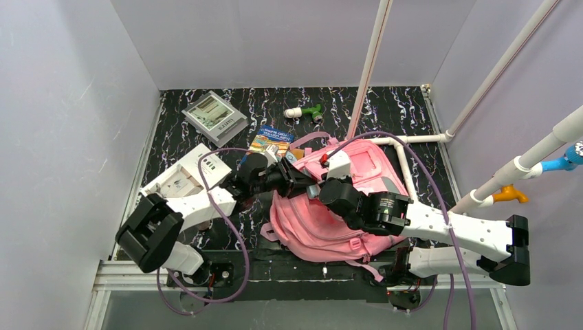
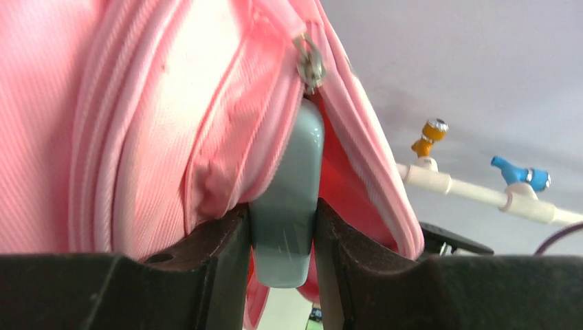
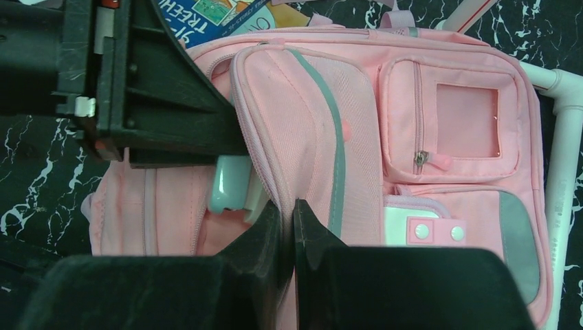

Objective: Pack the student bag
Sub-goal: Place the stationery in the student bag.

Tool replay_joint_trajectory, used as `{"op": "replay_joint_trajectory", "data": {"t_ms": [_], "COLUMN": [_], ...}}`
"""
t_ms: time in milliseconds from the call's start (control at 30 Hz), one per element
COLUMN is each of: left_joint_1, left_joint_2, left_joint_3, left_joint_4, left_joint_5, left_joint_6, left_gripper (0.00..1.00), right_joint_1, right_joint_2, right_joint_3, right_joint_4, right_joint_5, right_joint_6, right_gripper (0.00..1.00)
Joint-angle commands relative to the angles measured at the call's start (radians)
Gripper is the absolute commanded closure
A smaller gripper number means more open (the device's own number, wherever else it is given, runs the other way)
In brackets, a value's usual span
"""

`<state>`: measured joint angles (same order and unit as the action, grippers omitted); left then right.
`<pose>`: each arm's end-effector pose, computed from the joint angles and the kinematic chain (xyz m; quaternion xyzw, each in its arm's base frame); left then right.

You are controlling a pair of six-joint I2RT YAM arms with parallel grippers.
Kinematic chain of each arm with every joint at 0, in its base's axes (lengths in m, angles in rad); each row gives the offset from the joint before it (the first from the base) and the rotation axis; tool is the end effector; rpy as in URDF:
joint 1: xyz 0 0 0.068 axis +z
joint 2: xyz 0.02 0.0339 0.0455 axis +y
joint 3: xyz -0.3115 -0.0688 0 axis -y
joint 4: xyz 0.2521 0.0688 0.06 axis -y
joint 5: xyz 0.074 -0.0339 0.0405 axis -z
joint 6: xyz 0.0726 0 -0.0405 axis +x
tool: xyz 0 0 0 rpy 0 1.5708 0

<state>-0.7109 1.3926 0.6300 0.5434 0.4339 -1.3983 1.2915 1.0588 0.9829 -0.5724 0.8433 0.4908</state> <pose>0.2264 -0.2352 0.2589 -0.1300 0.7627 -0.6142 0.1554 0.1130 0.1973 0.3519 -0.1507 0.8234 0.0855 0.5403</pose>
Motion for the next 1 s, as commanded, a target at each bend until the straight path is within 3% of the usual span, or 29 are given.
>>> {"op": "replay_joint_trajectory", "data": {"t_ms": [0, 500, 767, 933, 967], "left_joint_1": [-0.016, -0.083, -0.091, -0.077, -0.077], "left_joint_2": [0.069, 0.232, 0.256, 0.272, 0.272], "left_joint_3": [0.045, 0.206, 0.214, 0.22, 0.219], "left_joint_4": [0.0, -0.002, 0.032, 0.032, 0.032], "left_joint_5": [-0.1, -0.263, -0.216, -0.166, -0.153], "left_joint_6": [-0.039, 0.013, 0.039, 0.044, 0.047], "left_gripper": [1.0, 1.0, 0.98, 0.4, 0.34], "right_joint_1": [0.002, 0.002, 0.002, 0.002, 0.002], "right_joint_2": [-0.017, -0.013, -0.03, -0.043, -0.047], "right_joint_3": [0.046, 0.057, 0.048, 0.047, 0.044], "right_joint_4": [0.166, 0.162, 0.153, 0.137, 0.134], "right_joint_5": [0.037, 0.038, 0.062, 0.066, 0.068], "right_joint_6": [0.005, 0.017, 0.018, 0.024, 0.025], "right_gripper": [0.99, 0.99, 0.99, 0.99, 0.99]}}
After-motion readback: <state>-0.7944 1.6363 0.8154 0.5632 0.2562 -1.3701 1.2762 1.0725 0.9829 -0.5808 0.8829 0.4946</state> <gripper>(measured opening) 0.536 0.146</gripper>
